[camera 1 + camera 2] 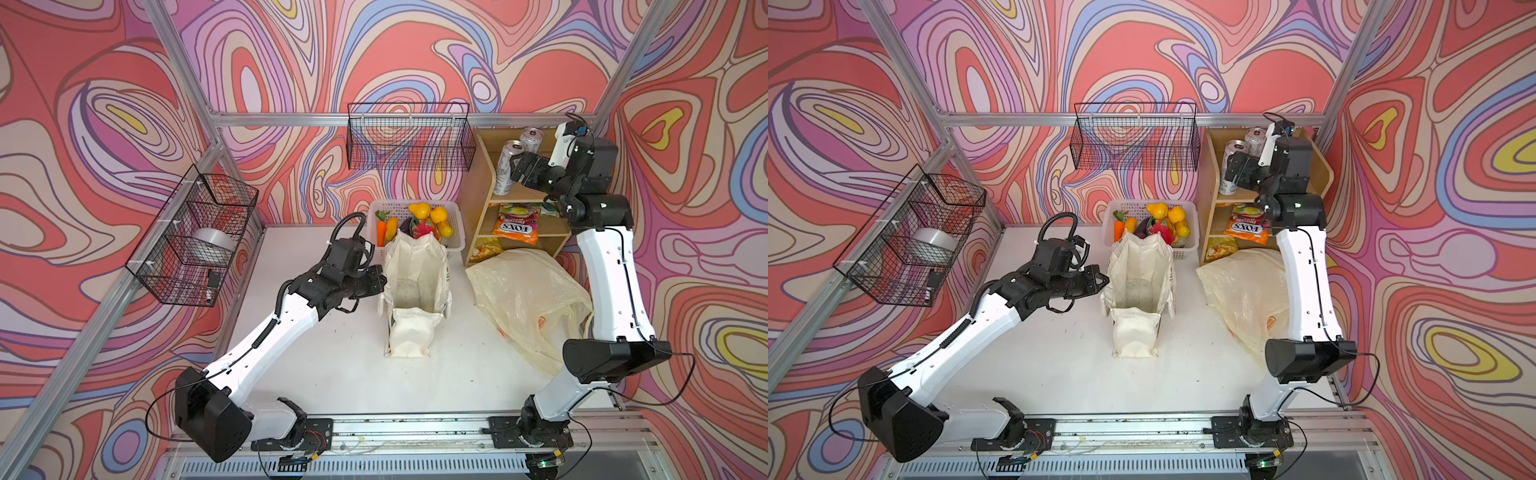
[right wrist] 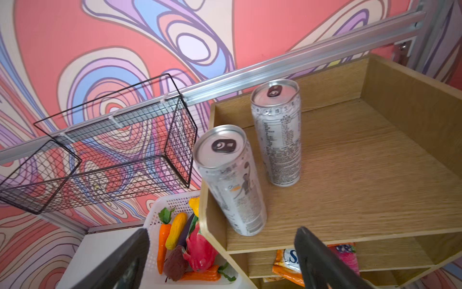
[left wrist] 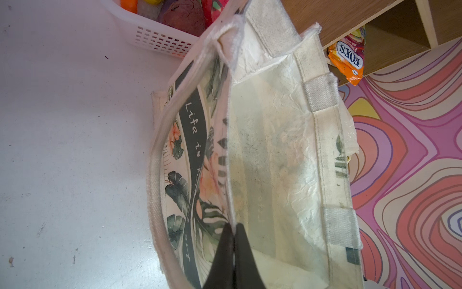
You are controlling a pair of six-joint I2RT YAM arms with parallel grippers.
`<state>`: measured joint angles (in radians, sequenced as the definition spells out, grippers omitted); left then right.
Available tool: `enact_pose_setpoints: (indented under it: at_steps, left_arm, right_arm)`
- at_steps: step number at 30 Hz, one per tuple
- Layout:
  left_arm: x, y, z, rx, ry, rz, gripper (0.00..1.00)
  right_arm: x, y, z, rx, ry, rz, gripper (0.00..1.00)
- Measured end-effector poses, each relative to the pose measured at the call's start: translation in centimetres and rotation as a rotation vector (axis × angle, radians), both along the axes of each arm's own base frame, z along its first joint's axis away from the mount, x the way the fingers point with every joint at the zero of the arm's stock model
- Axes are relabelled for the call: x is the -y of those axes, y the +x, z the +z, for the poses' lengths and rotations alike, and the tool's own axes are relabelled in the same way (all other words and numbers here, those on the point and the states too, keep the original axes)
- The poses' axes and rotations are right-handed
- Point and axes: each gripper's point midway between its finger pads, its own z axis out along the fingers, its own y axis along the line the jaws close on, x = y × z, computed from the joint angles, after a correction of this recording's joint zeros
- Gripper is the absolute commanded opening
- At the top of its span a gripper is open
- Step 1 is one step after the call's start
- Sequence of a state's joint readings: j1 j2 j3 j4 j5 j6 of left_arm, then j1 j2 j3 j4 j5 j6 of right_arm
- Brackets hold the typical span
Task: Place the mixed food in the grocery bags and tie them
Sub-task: 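Grasp a silver can on the shelf with the right gripper while left holds the tote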
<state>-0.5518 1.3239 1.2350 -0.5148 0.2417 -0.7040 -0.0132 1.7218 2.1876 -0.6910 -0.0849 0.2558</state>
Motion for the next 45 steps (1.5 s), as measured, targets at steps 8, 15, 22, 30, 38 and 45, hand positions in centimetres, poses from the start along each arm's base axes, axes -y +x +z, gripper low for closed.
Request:
enact_pose_setpoints:
  at_steps: [8,15,22,30,38,45]
  left_arm:
    - [0.3,0.1,0.0,0.000,-0.009,-0.010,0.00]
    - [0.4,0.2,-0.1,-0.002,-0.011,-0.013,0.00]
    - [0.5,0.3,-0.4,-0.008,-0.009,-0.013,0.00]
    - [0.7,0.4,-0.4,-0.010,-0.017,-0.013,0.00]
    - [0.8,0.5,-0.3,-0.011,-0.027,-0.012,0.00]
    - [0.9,0.5,-0.3,-0.010,-0.029,-0.011,0.00]
  right_arm:
    - [0.0,3.8,-3.5,-0.042,-0.006,0.016,0.93]
    - [-0.2,5.5,-3.4,-0.017,0.001,0.031,0.91]
    - [-0.4,7.1,-2.9,0.025,0.010,0.042,0.87]
    - [-1.0,8.5,-4.2,0.011,0.033,0.072,0.71]
    - [0.0,8.6,-4.1,0.015,0.023,0.051,0.43]
    - [0.0,7.9,-4.0,0.011,0.022,0.046,0.28]
